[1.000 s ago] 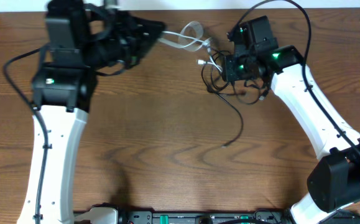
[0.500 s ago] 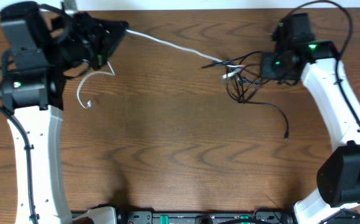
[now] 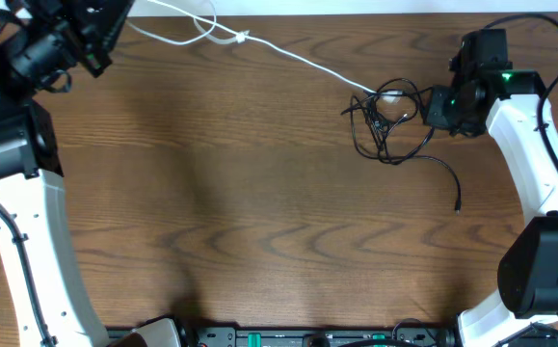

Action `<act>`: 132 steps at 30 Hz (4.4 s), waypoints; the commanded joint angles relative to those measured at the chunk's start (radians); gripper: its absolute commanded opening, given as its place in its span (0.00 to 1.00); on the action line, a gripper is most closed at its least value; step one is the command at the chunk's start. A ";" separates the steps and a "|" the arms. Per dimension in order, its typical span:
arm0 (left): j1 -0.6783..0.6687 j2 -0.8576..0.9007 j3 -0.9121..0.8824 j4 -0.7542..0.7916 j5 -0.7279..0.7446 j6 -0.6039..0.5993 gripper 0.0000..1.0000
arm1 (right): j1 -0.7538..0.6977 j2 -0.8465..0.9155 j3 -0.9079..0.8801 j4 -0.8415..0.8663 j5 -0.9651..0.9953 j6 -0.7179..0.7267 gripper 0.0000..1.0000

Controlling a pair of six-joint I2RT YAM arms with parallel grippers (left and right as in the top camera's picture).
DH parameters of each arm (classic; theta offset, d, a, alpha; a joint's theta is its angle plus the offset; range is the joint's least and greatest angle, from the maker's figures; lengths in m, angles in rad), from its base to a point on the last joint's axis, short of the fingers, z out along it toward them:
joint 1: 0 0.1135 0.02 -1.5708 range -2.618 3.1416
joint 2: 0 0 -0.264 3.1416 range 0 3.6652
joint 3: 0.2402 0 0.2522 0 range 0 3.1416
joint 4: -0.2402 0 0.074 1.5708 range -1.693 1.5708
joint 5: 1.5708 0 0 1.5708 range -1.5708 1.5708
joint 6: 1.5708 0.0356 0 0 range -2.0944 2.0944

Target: Untangle cables

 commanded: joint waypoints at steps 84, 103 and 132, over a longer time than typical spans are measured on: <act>-0.250 0.197 0.098 -0.232 -0.874 1.025 0.07 | 0.230 -0.013 -0.023 0.014 -0.118 -0.016 0.99; -0.150 0.808 0.686 -0.211 -0.881 1.073 0.07 | 0.230 -0.013 -0.023 0.040 -0.119 -0.008 0.99; 0.145 0.975 0.684 -0.485 -1.307 1.585 0.93 | 0.230 -0.013 -0.023 -0.036 -0.161 0.077 0.99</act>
